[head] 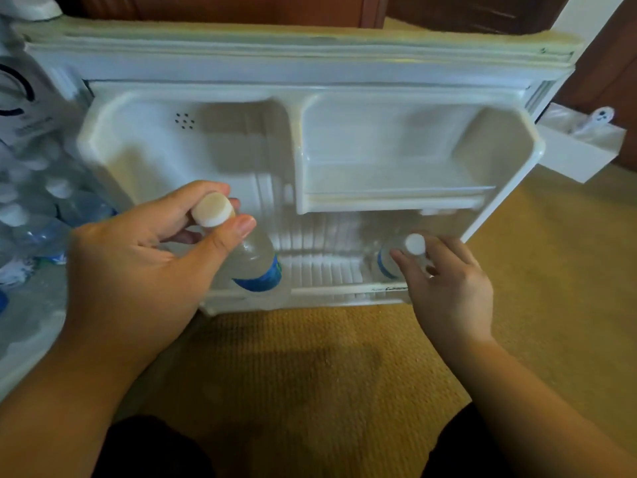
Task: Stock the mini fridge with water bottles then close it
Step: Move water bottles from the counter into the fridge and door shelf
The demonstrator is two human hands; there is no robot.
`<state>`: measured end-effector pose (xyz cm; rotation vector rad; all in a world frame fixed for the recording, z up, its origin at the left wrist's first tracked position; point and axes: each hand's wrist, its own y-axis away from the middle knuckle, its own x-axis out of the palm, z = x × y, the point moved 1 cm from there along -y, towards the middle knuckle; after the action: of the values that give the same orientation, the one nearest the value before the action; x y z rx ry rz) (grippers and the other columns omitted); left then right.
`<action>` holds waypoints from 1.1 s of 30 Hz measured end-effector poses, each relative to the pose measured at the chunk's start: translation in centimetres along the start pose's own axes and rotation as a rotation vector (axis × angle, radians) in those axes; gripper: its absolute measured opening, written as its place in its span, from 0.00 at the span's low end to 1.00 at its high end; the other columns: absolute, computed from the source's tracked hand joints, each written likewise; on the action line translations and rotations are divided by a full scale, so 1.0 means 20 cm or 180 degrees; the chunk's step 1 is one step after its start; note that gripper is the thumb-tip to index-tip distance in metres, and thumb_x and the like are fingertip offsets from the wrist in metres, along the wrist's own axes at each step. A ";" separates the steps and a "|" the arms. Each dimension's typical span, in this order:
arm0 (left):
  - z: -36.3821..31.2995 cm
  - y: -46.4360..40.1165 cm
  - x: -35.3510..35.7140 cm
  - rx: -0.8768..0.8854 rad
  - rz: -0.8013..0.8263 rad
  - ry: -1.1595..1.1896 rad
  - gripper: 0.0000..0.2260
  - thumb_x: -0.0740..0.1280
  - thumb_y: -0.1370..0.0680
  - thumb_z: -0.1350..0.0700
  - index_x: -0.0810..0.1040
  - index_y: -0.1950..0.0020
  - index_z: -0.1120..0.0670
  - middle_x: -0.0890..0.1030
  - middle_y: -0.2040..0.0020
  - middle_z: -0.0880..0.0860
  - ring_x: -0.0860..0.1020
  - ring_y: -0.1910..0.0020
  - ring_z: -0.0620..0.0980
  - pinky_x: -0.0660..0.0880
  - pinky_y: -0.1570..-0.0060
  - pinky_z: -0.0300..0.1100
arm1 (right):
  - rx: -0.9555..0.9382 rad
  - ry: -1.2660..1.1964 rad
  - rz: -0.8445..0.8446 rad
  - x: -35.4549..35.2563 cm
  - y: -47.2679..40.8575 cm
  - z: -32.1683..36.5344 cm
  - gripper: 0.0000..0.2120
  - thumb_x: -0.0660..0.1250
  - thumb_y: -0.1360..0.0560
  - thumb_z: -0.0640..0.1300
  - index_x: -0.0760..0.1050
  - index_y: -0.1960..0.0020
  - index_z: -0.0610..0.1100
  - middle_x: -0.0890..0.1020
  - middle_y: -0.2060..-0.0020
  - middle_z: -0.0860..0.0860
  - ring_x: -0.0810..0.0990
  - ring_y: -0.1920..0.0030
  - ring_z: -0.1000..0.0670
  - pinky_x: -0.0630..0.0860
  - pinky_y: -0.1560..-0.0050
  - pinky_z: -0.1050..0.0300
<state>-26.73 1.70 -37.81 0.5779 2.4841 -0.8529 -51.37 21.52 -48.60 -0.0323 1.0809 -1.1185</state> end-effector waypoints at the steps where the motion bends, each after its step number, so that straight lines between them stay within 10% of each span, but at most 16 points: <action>1: 0.01 0.00 0.01 -0.0004 -0.0034 0.0025 0.18 0.72 0.22 0.38 0.85 0.37 0.46 0.87 0.46 0.39 0.86 0.51 0.48 0.82 0.44 0.50 | -0.0017 0.0224 -0.0078 0.01 -0.01 0.02 0.14 0.73 0.21 0.54 0.83 0.44 0.45 0.83 0.51 0.52 0.82 0.59 0.47 0.76 0.66 0.53; 4: 0.03 0.01 0.03 -0.0031 -0.0175 0.0082 0.15 0.74 0.22 0.42 0.86 0.39 0.48 0.87 0.49 0.41 0.86 0.53 0.48 0.82 0.44 0.48 | -0.0006 0.0690 -0.0237 0.03 -0.07 0.08 0.15 0.73 0.23 0.56 0.83 0.50 0.43 0.83 0.59 0.50 0.78 0.68 0.46 0.64 0.70 0.61; 9: 0.05 -0.02 0.05 -0.0249 -0.0157 0.0179 0.16 0.76 0.25 0.40 0.86 0.40 0.44 0.88 0.50 0.41 0.86 0.51 0.48 0.83 0.45 0.53 | 0.0557 0.0770 0.0056 0.03 -0.14 0.13 0.20 0.68 0.22 0.61 0.80 0.58 0.44 0.79 0.66 0.50 0.73 0.70 0.45 0.74 0.69 0.55; 16: 0.13 -0.10 0.20 -0.0534 -0.0020 0.0154 0.15 0.78 0.28 0.41 0.85 0.43 0.43 0.87 0.52 0.40 0.84 0.55 0.44 0.82 0.48 0.50 | 0.0719 0.0693 0.0187 0.00 -0.13 0.14 0.13 0.65 0.18 0.55 0.78 0.51 0.45 0.71 0.71 0.56 0.65 0.74 0.56 0.61 0.73 0.61; 33: 0.10 0.04 0.71 -0.0771 0.0347 0.0487 0.17 0.77 0.24 0.44 0.85 0.38 0.48 0.82 0.50 0.37 0.80 0.51 0.36 0.76 0.50 0.29 | 0.0477 0.0518 0.0436 0.00 -0.03 0.10 0.25 0.68 0.19 0.51 0.70 0.25 0.43 0.85 0.48 0.47 0.85 0.56 0.43 0.79 0.63 0.53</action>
<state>-37.36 4.30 -47.21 0.7074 2.6139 -0.4729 -50.32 20.31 -47.31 0.2516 1.1230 -1.0886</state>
